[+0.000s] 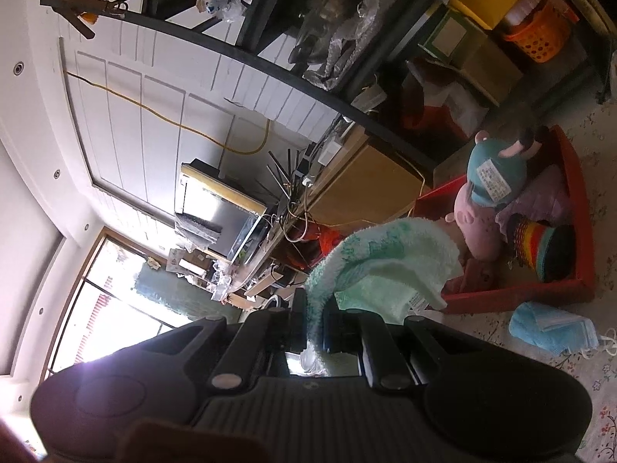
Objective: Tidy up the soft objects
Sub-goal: 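Grasp the white sponge with the left tool while the right tool carries the towel toward the box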
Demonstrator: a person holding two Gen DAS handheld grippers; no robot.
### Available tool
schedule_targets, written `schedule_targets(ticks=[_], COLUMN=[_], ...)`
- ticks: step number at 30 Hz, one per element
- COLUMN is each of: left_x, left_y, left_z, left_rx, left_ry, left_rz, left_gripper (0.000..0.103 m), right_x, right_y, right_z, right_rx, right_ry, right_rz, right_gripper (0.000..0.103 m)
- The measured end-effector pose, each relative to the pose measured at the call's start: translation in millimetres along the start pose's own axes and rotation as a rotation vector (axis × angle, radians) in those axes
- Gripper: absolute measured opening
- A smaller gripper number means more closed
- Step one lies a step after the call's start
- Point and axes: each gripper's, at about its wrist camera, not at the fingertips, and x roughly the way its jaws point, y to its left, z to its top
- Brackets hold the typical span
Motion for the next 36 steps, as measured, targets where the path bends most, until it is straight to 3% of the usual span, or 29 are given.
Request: schedule_targets(ticks=[18, 36], left_x=[-27.2, -7.8], left_y=[-43.4, -44.6], left_z=[25.6, 62.3], left_rx=[0.164, 0.167], left_ry=[-0.22, -0.265], left_rz=[0.11, 0.153], left_gripper=[0.028, 0.028], right_x=[-0.3, 30.0], right_y=[18.9, 15.0], right_z=[12.5, 55.5], right_rx=[-0.047, -0.075], right_ry=[-0.075, -0.137], right_rz=[0.048, 0.048], right_gripper=[0.0, 0.0])
